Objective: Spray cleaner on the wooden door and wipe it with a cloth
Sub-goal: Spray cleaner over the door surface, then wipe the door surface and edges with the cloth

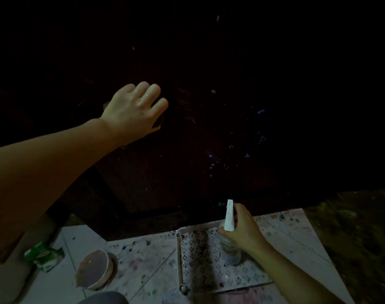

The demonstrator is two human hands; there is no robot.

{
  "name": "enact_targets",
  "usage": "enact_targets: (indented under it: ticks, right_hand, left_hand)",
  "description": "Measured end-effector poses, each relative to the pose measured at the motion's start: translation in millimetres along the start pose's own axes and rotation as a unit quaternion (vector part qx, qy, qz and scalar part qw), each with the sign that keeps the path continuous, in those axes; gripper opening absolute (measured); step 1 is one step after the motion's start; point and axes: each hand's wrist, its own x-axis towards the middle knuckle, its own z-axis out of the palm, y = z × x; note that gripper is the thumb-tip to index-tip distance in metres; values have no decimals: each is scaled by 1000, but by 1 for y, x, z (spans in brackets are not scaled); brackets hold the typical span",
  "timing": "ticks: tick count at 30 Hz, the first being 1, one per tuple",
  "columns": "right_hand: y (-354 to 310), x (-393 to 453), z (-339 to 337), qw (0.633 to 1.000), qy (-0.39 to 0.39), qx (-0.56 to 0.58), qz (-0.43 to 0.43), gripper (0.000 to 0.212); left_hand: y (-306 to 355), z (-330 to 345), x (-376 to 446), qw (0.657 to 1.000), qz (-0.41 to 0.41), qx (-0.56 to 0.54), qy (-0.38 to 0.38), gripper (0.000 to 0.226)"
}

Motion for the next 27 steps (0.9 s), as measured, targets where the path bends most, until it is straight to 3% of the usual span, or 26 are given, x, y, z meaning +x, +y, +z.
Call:
enact_targets:
  ticks: [4, 7, 10, 12, 14, 16, 20, 22, 24, 27]
  right_hand:
    - [7, 5, 4, 999, -44, -3, 30, 55]
    - [8, 10, 2, 998, -47, -6, 42, 60]
    - [8, 13, -1, 996, -68, -25, 42, 78]
    - [4, 13, -5, 994, -96, -37, 47, 101]
    - [-6, 11, -11, 994, -82, -63, 43, 116]
    - [-22, 9, -20, 996, -32, -76, 13, 105]
    - [-76, 5, -41, 995, 30, 32, -89, 50]
    - [-117, 3, -54, 985, 38, 111, -124, 38]
    - [-162, 0, -68, 967, 27, 199, -155, 46]
    - [-229, -1, -93, 943, 2, 267, -197, 63]
  left_hand:
    - [0, -2, 2, 1000, -7, 2, -10, 60]
    - [1, -3, 2, 1000, -12, 2, -15, 59]
    - [3, -6, 2, 1000, -19, 5, -25, 58]
    - [3, -8, 3, 999, -21, 4, -39, 58]
    - [4, -12, 4, 998, -26, -1, -55, 59]
    - [5, -15, 5, 997, -29, -4, -70, 59]
    - [4, -23, 8, 991, -69, -108, -36, 46]
    - [4, -33, 16, 967, -149, -206, 4, 34]
    - [2, -45, 28, 925, -230, -303, 21, 29]
    - [-3, -69, 49, 854, -270, -444, 27, 20]
